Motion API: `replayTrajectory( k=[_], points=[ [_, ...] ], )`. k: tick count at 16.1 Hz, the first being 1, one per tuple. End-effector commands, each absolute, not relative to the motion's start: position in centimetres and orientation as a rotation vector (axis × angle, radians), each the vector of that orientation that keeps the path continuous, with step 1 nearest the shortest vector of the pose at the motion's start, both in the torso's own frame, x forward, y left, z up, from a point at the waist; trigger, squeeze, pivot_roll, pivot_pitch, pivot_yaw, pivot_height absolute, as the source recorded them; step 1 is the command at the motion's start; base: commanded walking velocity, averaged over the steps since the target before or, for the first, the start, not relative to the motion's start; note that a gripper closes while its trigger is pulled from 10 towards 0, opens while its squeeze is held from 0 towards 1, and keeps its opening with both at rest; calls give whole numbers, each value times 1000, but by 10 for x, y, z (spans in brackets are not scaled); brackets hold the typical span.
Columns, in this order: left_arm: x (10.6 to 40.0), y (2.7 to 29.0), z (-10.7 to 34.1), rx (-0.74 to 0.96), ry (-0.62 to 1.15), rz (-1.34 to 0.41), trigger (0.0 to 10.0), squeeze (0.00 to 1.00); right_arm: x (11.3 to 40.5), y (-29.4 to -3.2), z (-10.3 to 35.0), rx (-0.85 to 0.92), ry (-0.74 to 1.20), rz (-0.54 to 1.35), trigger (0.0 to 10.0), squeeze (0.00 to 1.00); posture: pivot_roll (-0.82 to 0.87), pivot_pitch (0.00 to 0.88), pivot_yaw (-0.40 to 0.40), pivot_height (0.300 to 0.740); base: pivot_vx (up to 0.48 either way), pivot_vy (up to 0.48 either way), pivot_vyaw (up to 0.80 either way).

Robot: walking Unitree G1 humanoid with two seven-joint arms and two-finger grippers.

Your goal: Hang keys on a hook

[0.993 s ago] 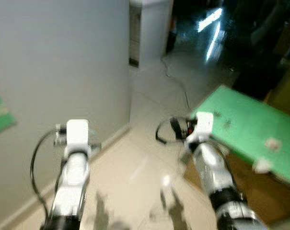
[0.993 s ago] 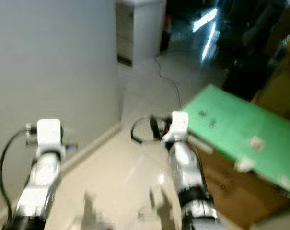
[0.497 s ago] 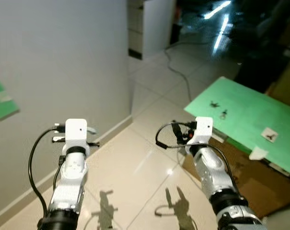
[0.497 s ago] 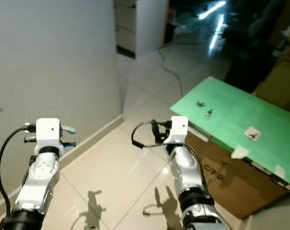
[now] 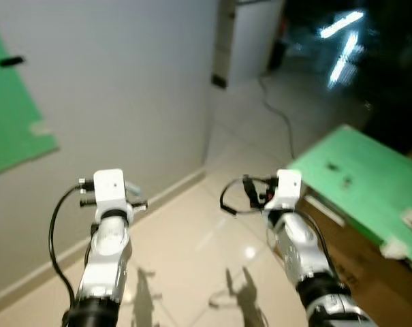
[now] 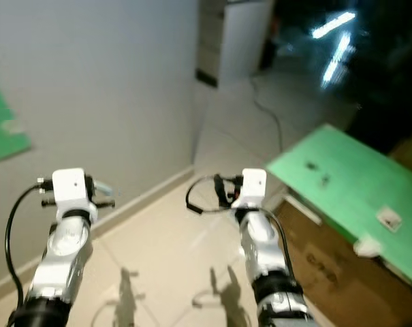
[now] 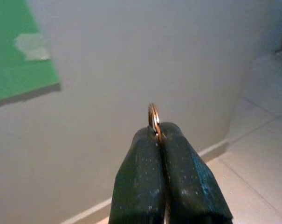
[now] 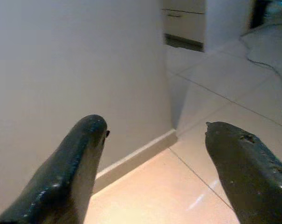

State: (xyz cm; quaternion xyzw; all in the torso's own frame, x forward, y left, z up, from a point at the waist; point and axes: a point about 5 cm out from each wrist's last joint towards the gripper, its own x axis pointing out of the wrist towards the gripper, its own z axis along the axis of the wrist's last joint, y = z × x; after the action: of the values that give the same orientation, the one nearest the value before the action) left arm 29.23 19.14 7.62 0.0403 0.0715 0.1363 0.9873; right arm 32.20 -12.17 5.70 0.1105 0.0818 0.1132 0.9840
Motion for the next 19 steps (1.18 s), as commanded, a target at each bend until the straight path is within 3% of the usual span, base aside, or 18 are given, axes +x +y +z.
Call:
replayTrajectory(
  k=[1,6,13,17,19],
  points=[
    [294,186,79,82,134,271,10000,0,324,-127,59,211,158,224,10000,580,81,0,-33,740,0,0,563],
    [294,190,79,42,139,295,10000,0,325,-123,60,220,162,240,10000,624,85,0,-35,740,0,0,561],
    [295,189,76,24,166,299,10000,0,327,-122,57,261,181,243,10000,667,72,0,-29,740,0,480,533],
    [298,192,80,63,160,298,10000,0,329,-119,59,269,179,249,10000,675,75,0,-25,740,0,0,522],
    [297,191,80,77,155,291,10000,0,330,-120,60,255,177,253,10000,725,86,0,-29,740,0,0,519]
  ],
)
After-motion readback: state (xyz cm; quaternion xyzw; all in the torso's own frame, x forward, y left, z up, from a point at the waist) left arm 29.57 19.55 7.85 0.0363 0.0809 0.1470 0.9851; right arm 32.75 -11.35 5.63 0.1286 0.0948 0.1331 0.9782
